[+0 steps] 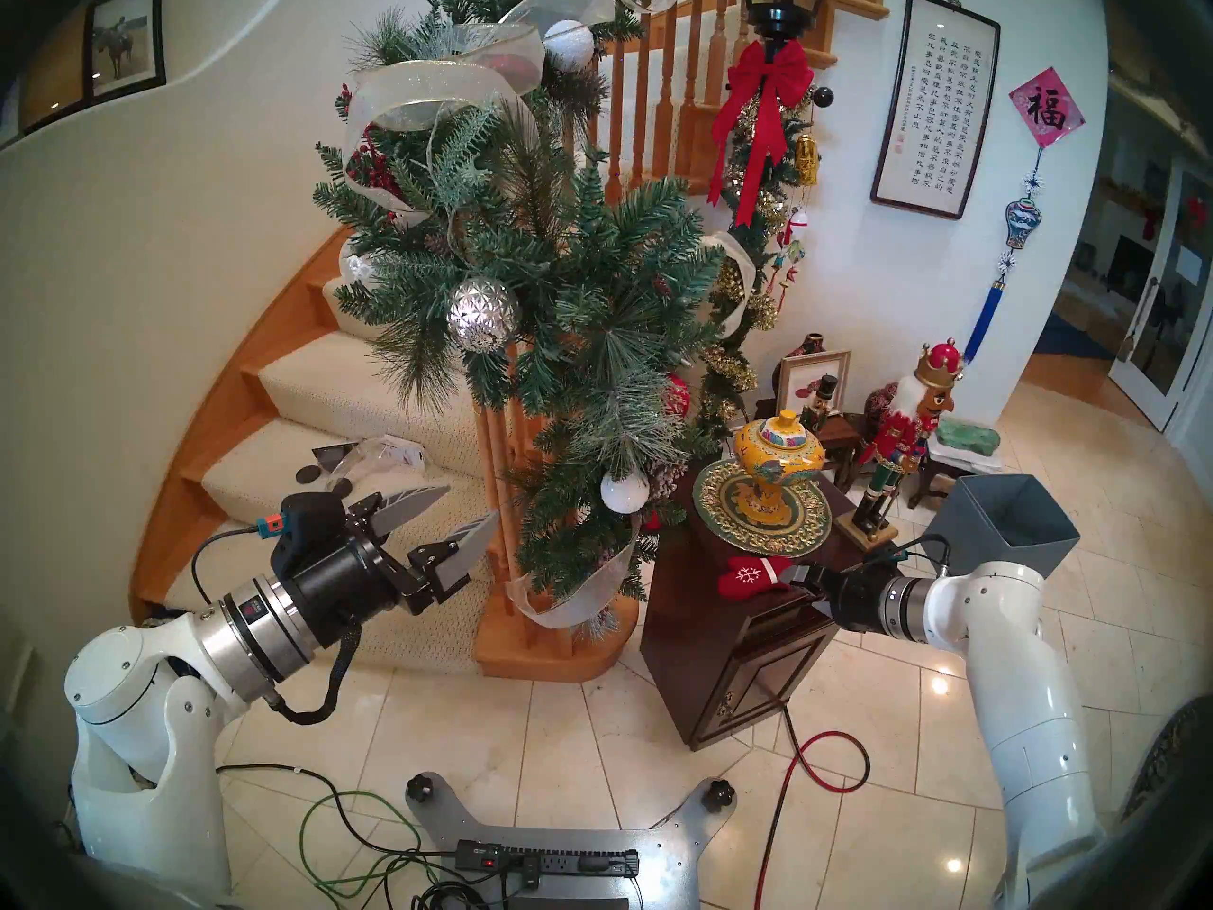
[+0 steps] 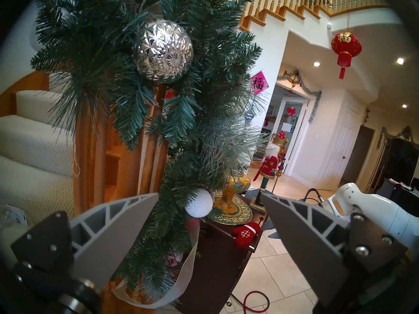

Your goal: Hang the ornament onto the Christmas-tree-style decoration

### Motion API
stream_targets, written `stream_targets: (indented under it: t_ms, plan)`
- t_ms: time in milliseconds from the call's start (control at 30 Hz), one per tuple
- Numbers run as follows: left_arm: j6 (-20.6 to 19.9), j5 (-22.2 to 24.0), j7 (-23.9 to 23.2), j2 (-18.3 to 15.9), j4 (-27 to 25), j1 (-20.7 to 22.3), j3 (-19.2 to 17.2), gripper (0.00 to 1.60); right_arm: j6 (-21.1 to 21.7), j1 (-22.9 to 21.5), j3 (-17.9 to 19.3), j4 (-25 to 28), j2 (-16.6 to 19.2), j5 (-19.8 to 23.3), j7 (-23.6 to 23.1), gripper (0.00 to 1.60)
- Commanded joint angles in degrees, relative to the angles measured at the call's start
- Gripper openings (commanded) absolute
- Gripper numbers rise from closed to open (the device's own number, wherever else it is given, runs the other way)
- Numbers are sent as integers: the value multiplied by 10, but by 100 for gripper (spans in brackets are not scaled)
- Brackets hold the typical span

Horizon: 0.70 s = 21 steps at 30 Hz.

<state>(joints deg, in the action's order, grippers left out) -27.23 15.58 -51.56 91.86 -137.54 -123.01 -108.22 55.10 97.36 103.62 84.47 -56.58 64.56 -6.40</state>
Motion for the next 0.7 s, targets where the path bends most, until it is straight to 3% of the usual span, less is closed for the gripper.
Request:
stream_targets:
  t_ms: [0,667]
  plan:
    - [0,0,0,0,-3,0,0,160,-3,-8,-1,0,10,-5,-1,160]
    - [0,0,0,0,-3,0,0,160,-2,-16,6,-2,12,-5,-5,160]
